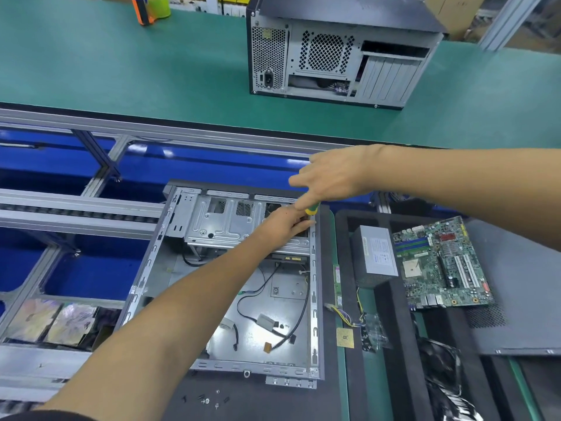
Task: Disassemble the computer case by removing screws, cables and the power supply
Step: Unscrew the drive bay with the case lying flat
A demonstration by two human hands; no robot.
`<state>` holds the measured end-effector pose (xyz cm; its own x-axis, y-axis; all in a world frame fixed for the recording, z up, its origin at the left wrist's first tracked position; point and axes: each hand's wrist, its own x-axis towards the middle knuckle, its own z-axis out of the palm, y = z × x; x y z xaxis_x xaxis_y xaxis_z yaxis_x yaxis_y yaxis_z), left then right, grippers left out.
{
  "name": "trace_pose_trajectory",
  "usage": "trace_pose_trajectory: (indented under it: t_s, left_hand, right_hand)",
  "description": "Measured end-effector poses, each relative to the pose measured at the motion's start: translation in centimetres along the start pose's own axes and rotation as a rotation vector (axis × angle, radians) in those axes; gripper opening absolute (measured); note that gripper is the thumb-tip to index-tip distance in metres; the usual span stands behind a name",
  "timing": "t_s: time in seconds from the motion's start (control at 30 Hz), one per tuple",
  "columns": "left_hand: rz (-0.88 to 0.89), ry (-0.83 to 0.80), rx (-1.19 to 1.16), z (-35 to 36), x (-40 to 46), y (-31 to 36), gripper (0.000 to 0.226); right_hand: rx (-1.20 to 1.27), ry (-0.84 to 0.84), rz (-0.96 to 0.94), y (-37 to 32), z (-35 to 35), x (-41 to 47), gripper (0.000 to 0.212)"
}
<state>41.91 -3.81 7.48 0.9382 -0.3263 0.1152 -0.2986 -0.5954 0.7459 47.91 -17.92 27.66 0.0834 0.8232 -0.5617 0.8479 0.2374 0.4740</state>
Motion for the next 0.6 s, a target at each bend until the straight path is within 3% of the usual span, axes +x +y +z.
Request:
trace_pose_trajectory:
  t_s: [0.07, 0.23, 0.33, 0.47, 0.53, 0.6]
  left_hand:
    - [0.001, -0.002, 0.004, -0.1, 0.0, 0.1, 0.025]
    - [-0.005, 0.003, 0.034, -0.2, 0.0, 0.0, 0.026]
    - [0.004, -0.016, 0.055, -0.1, 0.1, -0.1, 0.027]
    - [0.007, -0.036, 0.025, -0.2, 0.3, -0.2, 0.025]
    - [-0.016, -0.042, 0.016, -0.2, 0.3, -0.2, 0.023]
    - [-0.022, -0.038, 0.006, -0.1, 0.4, -0.4, 0.024]
  right_hand:
    - [0.157, -0.040, 0.116, -0.1, -0.3, 0.5, 0.035]
    - [0.905, -0.027, 0.513, -0.1, -0.8, 0.9, 0.018]
    - [1.113, -0.179, 0.569, 0.3, -0.7, 0.7, 0.022]
    - [0.937, -0.202, 0.433, 1.2, -0.6, 0.7, 0.007]
    - [0.882, -0.131, 0.391, 1.1, -0.8, 0.7, 0.031]
    - [0.944, -0.092, 0.368, 0.8, -0.9, 0.6, 0.042]
